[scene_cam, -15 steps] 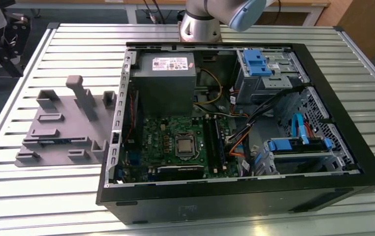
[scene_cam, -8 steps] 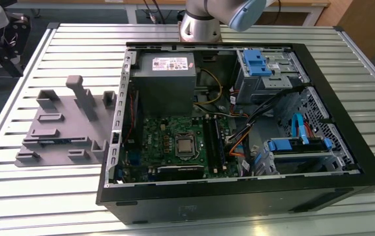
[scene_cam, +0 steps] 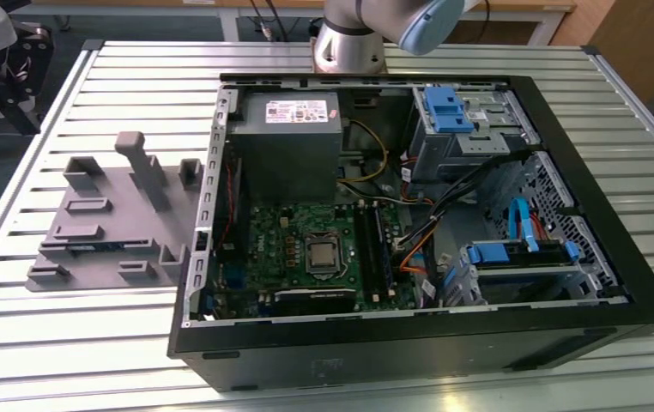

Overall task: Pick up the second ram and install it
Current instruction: 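Pick up the second ram and move it above second insertion slot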

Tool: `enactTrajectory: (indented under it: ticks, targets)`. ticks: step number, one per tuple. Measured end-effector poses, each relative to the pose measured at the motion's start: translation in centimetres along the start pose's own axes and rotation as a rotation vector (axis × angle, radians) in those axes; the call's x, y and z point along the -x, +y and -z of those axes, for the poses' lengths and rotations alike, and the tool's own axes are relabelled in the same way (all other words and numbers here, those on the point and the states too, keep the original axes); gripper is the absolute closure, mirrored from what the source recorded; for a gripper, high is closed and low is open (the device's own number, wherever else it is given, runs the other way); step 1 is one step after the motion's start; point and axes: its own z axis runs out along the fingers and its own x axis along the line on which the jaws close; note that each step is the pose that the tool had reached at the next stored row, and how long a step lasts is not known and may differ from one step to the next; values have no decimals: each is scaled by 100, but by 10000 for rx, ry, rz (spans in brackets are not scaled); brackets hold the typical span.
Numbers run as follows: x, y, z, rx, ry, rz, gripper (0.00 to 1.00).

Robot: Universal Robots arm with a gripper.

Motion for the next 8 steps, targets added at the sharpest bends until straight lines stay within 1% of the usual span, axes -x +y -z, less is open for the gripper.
enactTrajectory:
  ticks: [8]
  targets:
    - [0,0,0,0,1,21,89]
